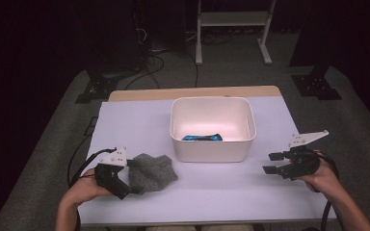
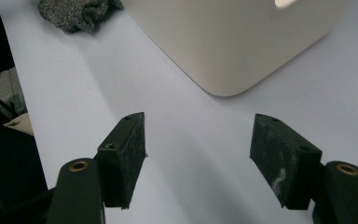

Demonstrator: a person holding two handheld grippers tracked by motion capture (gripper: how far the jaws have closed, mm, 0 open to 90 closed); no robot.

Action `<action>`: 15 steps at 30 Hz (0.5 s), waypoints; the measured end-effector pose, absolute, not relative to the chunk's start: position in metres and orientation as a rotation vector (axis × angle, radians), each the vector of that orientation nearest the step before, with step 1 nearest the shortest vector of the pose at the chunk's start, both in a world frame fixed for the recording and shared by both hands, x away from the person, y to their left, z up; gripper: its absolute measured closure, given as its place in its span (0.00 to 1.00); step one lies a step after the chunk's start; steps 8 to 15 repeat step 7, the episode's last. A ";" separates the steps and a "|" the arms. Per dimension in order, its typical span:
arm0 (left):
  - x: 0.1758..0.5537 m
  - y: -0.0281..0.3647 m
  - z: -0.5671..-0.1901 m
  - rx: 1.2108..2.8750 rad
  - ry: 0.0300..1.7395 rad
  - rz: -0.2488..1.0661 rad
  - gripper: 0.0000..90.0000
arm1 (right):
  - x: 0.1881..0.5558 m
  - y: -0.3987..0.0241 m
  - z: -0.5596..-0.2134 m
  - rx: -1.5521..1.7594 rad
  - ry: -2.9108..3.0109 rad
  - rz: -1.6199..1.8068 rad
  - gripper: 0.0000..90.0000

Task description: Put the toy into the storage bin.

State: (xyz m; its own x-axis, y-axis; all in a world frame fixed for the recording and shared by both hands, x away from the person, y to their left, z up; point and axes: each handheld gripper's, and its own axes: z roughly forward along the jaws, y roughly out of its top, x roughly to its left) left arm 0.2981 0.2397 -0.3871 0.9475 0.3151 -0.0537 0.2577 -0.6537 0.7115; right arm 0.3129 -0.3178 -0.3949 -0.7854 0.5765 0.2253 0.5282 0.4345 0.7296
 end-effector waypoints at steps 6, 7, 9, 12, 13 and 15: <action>0.298 0.240 -0.386 2.311 0.401 0.099 0.10 | 0.310 -0.320 -0.401 1.024 2.608 1.309 0.38; 0.298 0.240 -0.386 2.312 0.400 0.101 0.10 | 0.310 -0.320 -0.401 1.021 2.608 1.308 0.37; 0.298 0.240 -0.386 2.312 0.400 0.101 0.10 | 0.310 -0.320 -0.401 1.021 2.608 1.308 0.37; 0.298 0.240 -0.386 2.312 0.400 0.101 0.10 | 0.310 -0.320 -0.401 1.021 2.608 1.308 0.37; 0.298 0.240 -0.386 2.312 0.400 0.101 0.10 | 0.310 -0.320 -0.401 1.021 2.608 1.308 0.37; 0.298 0.240 -0.386 2.312 0.400 0.101 0.10 | 0.310 -0.320 -0.401 1.021 2.608 1.308 0.37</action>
